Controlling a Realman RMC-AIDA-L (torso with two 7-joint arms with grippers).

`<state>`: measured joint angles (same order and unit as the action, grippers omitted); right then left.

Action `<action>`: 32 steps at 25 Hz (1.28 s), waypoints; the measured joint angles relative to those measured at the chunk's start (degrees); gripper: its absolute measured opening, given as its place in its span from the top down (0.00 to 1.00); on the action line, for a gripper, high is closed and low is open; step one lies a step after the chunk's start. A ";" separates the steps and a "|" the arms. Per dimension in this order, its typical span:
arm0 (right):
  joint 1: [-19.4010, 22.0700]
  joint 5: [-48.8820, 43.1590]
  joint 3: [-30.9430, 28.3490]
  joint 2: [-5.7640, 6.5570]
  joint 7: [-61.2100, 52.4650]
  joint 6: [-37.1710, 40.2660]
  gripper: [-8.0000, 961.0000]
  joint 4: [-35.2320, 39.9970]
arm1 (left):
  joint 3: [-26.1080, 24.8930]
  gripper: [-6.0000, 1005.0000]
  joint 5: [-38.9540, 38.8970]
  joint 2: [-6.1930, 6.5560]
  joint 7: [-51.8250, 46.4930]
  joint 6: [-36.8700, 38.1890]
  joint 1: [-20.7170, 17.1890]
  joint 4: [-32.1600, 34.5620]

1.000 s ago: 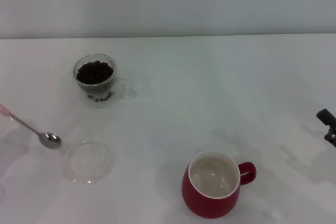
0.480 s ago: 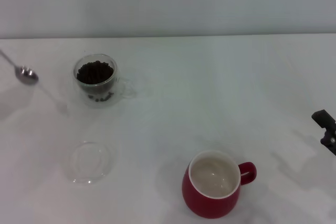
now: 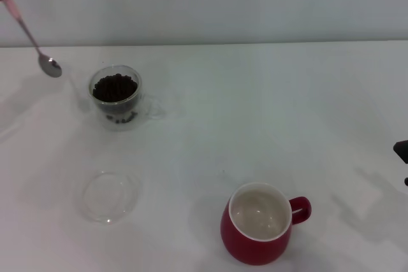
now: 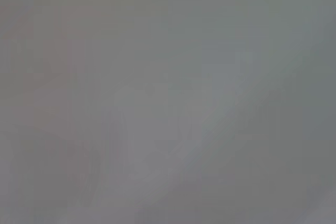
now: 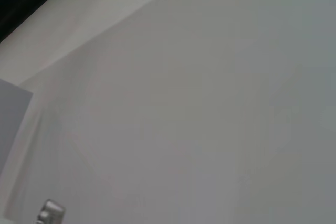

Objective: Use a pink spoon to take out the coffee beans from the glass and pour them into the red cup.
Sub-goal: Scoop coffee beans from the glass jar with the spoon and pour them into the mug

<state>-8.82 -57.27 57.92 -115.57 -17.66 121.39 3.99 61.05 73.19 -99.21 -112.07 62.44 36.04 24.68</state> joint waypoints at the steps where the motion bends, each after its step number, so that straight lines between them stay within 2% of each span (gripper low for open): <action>1: -0.06 0.00 0.00 0.00 0.00 -0.01 0.21 -0.14 | 0.07 0.86 2.41 -0.02 -0.98 -1.93 1.45 0.01; 5: -0.34 0.06 -0.02 0.00 -0.01 -0.43 0.21 -0.19 | 0.13 0.86 9.50 -0.87 -3.36 -6.90 5.76 -0.16; 12: -1.47 0.42 -0.37 0.21 -0.40 -2.10 0.21 -0.21 | 0.24 0.86 18.30 -4.30 -3.88 -15.13 10.28 -0.12; 19: -2.43 0.48 -0.59 0.33 -1.87 -3.27 0.21 -0.04 | -0.27 0.86 18.74 -7.87 -1.62 -17.29 9.90 2.73; 32: -4.61 0.36 -0.35 0.51 -3.00 -5.94 0.21 0.48 | -0.43 0.86 18.60 -11.61 1.18 -20.27 9.15 2.93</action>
<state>-13.43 -56.91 57.57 -115.06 -20.66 115.44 4.46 60.61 91.79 -110.82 -110.89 42.18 45.19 27.61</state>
